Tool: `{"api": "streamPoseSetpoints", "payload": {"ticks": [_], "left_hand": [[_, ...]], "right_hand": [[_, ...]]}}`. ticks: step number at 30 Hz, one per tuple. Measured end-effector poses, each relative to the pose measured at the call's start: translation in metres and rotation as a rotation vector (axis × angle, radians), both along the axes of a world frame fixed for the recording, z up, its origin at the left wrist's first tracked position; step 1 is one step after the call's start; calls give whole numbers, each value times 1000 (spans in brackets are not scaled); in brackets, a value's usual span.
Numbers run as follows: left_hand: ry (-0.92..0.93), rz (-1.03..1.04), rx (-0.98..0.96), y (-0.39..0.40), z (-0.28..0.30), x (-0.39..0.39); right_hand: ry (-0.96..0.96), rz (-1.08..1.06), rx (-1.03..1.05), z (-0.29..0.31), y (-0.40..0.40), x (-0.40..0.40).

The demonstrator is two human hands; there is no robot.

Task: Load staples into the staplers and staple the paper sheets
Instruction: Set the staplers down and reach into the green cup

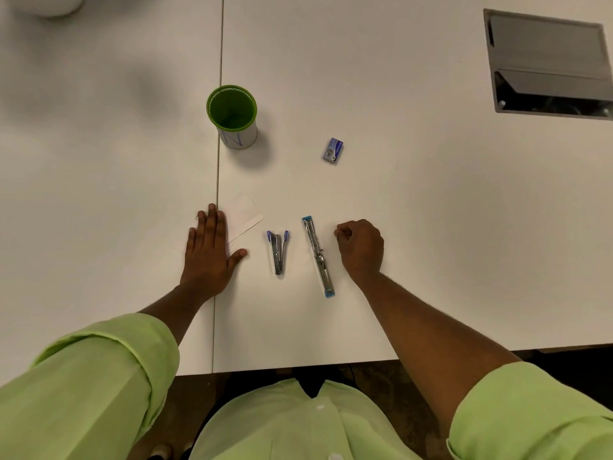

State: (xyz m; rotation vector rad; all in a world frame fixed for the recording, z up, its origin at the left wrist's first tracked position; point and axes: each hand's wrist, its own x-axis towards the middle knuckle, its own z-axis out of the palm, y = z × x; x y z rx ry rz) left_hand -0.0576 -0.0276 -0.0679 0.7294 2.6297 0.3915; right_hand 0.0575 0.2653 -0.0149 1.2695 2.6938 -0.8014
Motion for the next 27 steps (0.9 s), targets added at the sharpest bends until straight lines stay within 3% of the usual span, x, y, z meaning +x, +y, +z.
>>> {"api": "streamPoseSetpoints", "payload": {"ticks": [6,18,27], "left_hand": [[-1,-1,-5,1,2,1],[0,1,-1,0,2,1],[10,-2,-2,0,3,0]], "right_hand": [[-17,-28,-9,4,7,-11],[-195,291,117,2,4,-20],[178,-324,-426,2,26,0]]}}
